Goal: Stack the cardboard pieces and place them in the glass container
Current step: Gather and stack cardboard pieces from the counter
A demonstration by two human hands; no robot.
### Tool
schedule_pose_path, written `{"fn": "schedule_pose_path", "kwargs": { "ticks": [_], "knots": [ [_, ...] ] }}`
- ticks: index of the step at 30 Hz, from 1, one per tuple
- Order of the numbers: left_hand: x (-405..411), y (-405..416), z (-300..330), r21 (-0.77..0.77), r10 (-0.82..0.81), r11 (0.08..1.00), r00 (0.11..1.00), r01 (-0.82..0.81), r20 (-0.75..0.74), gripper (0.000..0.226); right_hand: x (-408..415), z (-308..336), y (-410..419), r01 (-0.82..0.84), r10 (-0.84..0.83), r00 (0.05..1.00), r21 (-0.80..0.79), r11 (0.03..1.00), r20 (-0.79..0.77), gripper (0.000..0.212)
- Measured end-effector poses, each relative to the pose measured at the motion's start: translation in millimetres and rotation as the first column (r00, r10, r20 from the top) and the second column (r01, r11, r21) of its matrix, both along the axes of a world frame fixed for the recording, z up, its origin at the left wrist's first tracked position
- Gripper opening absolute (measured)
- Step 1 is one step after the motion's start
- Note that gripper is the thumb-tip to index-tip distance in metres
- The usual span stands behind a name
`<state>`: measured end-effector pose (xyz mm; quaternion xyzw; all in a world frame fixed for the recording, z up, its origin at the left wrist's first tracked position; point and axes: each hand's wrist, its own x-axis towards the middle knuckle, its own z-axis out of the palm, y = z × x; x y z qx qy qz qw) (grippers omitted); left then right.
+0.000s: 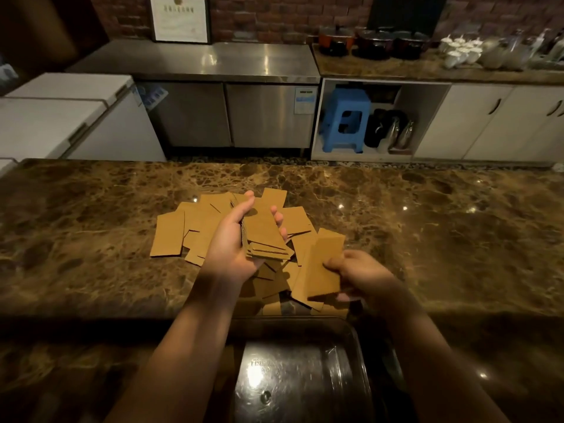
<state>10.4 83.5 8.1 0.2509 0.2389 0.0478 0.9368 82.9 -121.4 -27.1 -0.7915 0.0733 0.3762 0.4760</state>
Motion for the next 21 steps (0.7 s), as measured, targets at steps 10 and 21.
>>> {"fn": "schedule_pose_path", "kwargs": {
  "ticks": [10, 21],
  "knots": [
    [2, -1, 0, -0.031, 0.006, 0.999, 0.999, -0.005, 0.035, 0.031, -13, 2, 47, -0.232, 0.283, 0.924, -0.211, 0.95, 0.257, 0.028],
    [4, -2, 15, 0.244, 0.023, 0.968, 0.993, -0.051, 0.117, 0.037, 6, 70, 26, 0.078, -0.253, 0.94, 0.58, 0.811, 0.227, 0.027]
  ]
}}
